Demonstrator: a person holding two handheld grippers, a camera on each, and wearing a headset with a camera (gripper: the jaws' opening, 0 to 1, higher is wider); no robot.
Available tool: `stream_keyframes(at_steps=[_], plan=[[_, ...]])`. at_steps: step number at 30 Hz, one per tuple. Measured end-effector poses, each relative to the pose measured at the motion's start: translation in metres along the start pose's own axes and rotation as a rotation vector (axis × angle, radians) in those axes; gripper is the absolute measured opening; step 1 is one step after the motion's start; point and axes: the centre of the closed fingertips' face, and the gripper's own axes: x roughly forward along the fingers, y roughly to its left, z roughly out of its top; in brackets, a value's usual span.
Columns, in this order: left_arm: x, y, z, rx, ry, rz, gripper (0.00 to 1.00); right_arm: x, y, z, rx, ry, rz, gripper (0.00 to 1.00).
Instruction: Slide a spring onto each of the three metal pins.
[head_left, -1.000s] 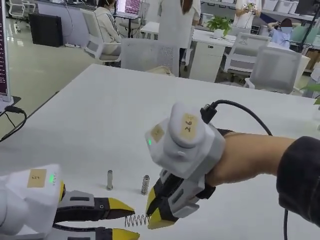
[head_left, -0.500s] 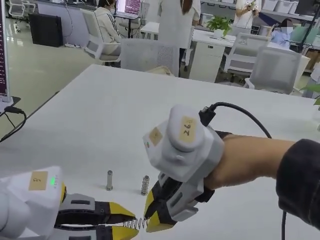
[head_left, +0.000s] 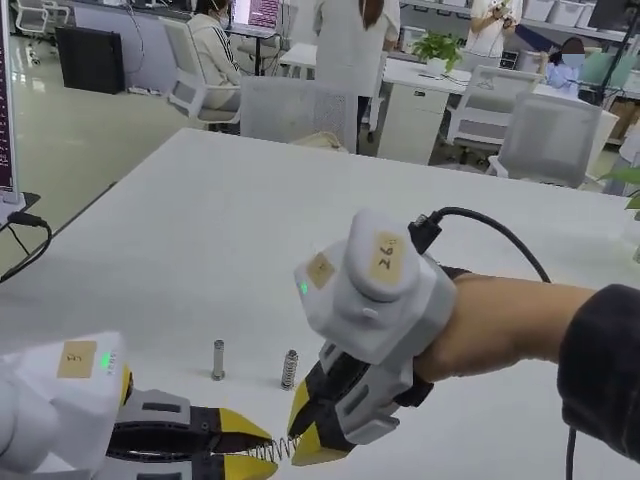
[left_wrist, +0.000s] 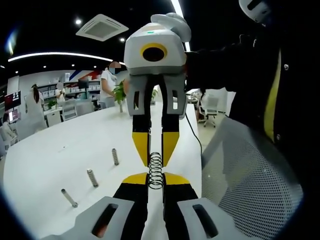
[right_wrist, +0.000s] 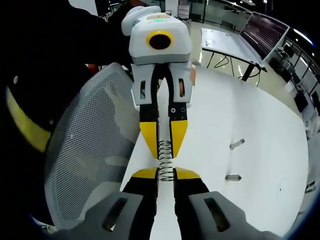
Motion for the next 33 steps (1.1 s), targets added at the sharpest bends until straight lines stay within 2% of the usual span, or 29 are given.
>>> stream_keyframes(at_steps=[7,11,17,20,25,26,33], plan=[[0.000,-0.003,-0.001,-0.007,-0.003,-0.013,0.02,-0.003,0.001,0.000,0.037,-0.060,-0.010,0.11],[-0.001,-0.005,-0.001,-0.010,-0.005,-0.020,0.02,-0.005,0.005,-0.004,0.084,-0.112,-0.002,0.10],[-0.001,-0.008,0.002,-0.015,-0.016,-0.032,0.02,-0.011,0.005,0.000,0.164,-0.224,-0.004,0.11],[-0.002,-0.010,0.007,-0.023,-0.035,-0.035,0.02,-0.017,0.005,0.005,0.218,-0.308,0.003,0.12],[-0.005,-0.009,0.013,-0.038,-0.062,-0.032,0.02,-0.023,0.005,0.007,0.276,-0.385,0.020,0.12],[-0.006,-0.008,0.016,-0.046,-0.076,-0.032,0.02,-0.025,0.004,0.011,0.302,-0.430,0.025,0.13],[-0.009,-0.007,0.027,-0.060,-0.124,-0.030,0.02,-0.034,0.002,0.019,0.382,-0.564,0.060,0.13]])
